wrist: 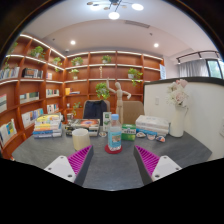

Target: Pour water

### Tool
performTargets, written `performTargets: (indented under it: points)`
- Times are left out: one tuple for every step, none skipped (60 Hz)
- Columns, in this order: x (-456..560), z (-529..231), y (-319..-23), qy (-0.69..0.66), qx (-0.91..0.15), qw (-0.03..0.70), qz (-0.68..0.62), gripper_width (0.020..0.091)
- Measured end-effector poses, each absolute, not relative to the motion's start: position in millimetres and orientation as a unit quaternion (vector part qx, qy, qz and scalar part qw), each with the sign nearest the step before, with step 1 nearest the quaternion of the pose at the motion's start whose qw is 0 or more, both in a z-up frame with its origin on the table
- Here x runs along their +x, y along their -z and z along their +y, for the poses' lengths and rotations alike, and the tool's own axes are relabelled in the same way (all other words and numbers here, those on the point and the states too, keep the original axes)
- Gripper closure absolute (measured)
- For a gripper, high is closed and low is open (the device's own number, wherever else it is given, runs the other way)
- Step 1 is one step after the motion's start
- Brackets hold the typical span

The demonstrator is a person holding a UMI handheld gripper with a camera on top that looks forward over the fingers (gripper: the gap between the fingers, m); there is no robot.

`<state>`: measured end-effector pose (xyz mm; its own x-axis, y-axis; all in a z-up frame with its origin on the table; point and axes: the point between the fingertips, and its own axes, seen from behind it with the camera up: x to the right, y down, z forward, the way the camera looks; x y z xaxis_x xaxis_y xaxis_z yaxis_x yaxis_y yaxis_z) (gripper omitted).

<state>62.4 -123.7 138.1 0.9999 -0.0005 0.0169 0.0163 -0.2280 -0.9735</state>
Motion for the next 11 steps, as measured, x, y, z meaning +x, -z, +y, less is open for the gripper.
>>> performTargets:
  points:
    - [61.4,-124.4,-139.6,0.005,-0.783,0.622,-0.006,0.0285]
    - [60.7,-125.0,-140.5,0.003,-0.783,0.622,-0.007,0.0283]
    - [60.2,-126.2,-141.8,0.002,-0.782,0.623,-0.007,0.0282]
    - [59.8,-127.2,-143.2,0.002,-0.781,0.624,-0.007,0.0282]
    - [59.6,-128.0,-144.5,0.001,-0.780,0.626,-0.007,0.0281]
    - [59.4,-128.7,-145.7,0.001,-0.779,0.627,-0.006,0.0282]
    - [59.5,-129.3,-146.9,0.001,-0.778,0.629,-0.006,0.0283]
    - [59.4,-128.6,-147.6,0.001,-0.776,0.630,-0.005,0.0281]
    - [59.7,-129.1,-148.8,0.003,-0.775,0.632,-0.003,0.0281]
    - [60.0,-129.3,-150.0,0.004,-0.773,0.634,-0.002,0.0282]
    - [60.1,-130.0,-150.9,0.005,-0.771,0.636,-0.001,0.0282]
